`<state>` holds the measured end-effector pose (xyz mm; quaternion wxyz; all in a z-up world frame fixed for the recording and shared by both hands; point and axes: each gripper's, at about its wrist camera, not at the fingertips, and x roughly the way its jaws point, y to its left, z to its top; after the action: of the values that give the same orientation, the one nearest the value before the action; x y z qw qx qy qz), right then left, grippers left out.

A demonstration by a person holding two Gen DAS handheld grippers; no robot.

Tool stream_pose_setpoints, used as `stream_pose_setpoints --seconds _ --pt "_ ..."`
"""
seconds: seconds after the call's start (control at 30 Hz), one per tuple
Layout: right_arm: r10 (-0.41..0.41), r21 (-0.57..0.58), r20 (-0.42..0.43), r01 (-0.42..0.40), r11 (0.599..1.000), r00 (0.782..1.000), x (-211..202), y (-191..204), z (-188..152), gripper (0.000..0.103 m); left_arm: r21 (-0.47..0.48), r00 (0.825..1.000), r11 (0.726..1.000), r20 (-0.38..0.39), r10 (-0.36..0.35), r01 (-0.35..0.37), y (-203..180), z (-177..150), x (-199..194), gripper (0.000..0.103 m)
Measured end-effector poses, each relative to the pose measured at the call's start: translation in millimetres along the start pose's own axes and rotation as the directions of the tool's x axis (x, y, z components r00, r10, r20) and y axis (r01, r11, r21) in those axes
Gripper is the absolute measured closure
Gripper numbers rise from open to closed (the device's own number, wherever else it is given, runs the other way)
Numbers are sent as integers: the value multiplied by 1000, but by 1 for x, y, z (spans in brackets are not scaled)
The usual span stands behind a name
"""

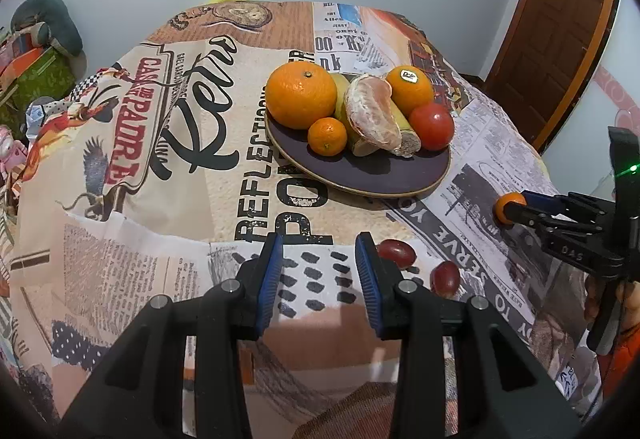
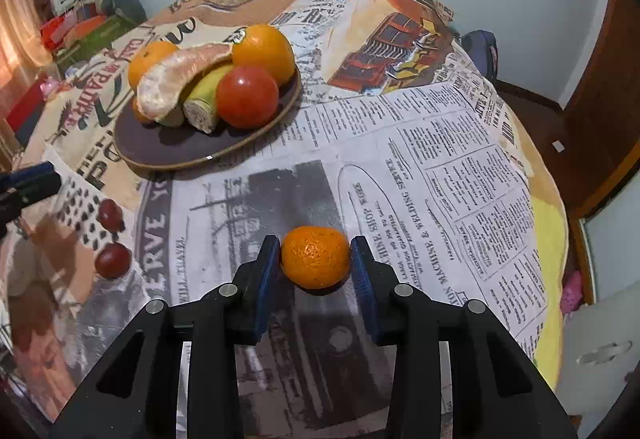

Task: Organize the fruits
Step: 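Grasp a third mandarin with the right gripper and place it on the plate, then grasp a dark red grape with the left gripper while the right gripper grasps another grape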

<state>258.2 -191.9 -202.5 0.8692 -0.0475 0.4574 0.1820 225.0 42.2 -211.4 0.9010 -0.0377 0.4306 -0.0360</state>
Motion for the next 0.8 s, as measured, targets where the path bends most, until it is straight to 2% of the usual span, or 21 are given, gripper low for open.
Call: stream_pose_setpoints --seconds 0.3,0.4,0.6,0.67,0.8 --pt "139 -52 87 -135 989 986 -1 45 44 70 -3 1000 1000 8 -5 5 3 7 4 66" --pt "140 -103 105 -129 986 985 9 67 57 70 0 1000 1000 2 -8 8 3 6 6 66" --pt "138 -121 74 -128 984 988 33 79 62 70 13 999 999 -35 -42 42 2 4 16 66" --pt "136 -119 63 -128 985 989 37 78 61 69 28 997 998 -56 -59 61 -3 3 19 59" --pt "152 -106 52 -145 984 987 37 73 61 68 53 994 995 -79 -75 79 -14 -2 26 58"
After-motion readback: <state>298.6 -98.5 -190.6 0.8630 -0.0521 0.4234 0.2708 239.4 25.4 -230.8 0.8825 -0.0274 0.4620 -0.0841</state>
